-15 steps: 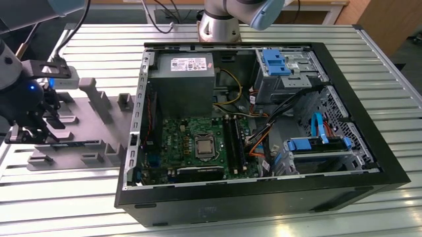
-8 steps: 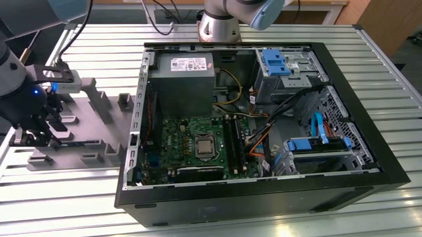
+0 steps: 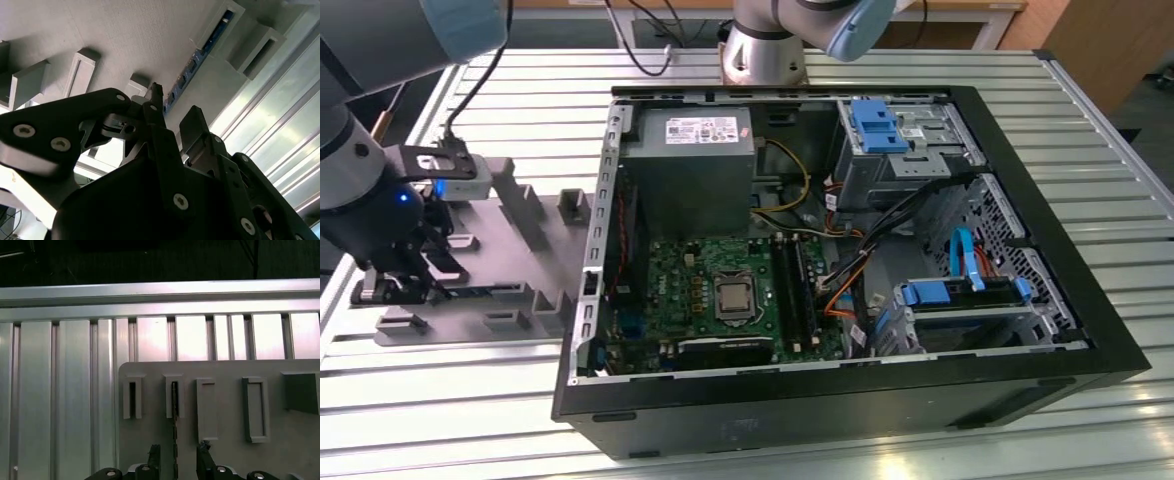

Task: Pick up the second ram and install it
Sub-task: 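Pick up the second ram and move it above second insertion slot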

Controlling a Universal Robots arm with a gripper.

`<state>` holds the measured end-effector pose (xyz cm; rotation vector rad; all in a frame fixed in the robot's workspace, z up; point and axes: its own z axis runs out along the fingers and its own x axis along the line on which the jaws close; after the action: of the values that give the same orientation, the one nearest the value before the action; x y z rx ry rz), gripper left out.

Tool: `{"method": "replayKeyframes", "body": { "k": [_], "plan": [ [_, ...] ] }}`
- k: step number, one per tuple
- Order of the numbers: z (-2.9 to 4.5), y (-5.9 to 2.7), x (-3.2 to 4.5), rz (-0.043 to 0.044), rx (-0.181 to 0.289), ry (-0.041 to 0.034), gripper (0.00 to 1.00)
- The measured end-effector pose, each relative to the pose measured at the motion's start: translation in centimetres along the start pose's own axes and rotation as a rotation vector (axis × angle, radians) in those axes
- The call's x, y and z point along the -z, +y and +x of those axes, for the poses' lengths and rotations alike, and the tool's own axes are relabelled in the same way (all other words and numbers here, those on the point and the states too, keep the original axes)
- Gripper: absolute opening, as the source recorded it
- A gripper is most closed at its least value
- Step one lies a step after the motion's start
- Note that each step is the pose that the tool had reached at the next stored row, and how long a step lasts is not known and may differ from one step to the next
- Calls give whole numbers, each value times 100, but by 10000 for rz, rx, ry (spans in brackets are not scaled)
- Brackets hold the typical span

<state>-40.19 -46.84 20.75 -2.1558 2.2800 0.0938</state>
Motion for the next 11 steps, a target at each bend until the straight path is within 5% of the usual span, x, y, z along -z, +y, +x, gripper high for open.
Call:
{"method": "replayKeyframes", "body": {
  "k": [11],
  "plan": [
    [4,-3,-51,15,1,-2,42]
  ]
}}
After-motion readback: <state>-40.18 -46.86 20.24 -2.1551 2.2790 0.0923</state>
